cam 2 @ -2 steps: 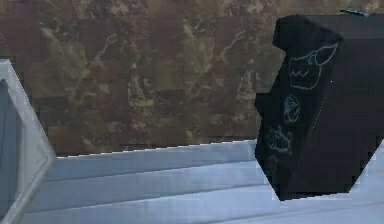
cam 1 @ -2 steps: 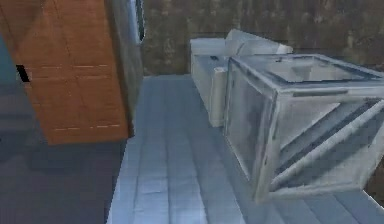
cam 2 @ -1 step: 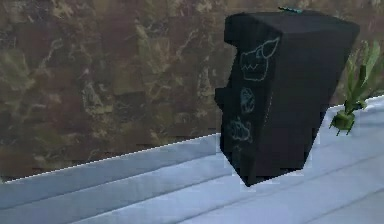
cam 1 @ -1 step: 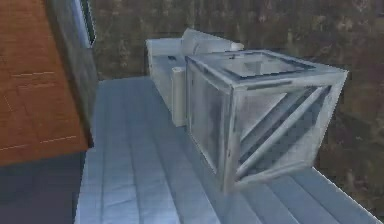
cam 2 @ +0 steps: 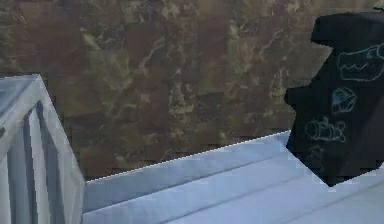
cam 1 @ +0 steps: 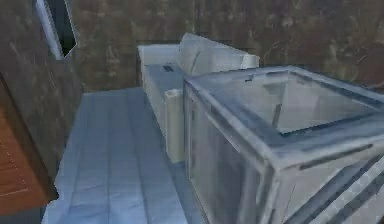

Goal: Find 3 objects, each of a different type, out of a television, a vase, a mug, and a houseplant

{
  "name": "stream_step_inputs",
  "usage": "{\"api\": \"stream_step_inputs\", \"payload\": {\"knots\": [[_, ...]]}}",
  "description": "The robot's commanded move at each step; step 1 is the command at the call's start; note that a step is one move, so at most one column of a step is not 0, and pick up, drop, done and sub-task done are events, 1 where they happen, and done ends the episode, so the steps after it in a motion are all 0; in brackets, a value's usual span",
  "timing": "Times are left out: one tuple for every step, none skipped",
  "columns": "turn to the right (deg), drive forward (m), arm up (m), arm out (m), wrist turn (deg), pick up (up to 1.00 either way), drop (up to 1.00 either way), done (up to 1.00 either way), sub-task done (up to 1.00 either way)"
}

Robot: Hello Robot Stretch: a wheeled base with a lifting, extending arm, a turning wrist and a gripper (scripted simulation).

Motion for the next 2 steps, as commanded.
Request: {"api": "stream_step_inputs", "payload": {"knots": [[-45.0,0.00,0.00,0.00,0.0,0.00,0.00,0.00,0.00],[-45.0,0.00,0.00,0.00,0.0,0.00,0.00,0.00,0.00]]}}
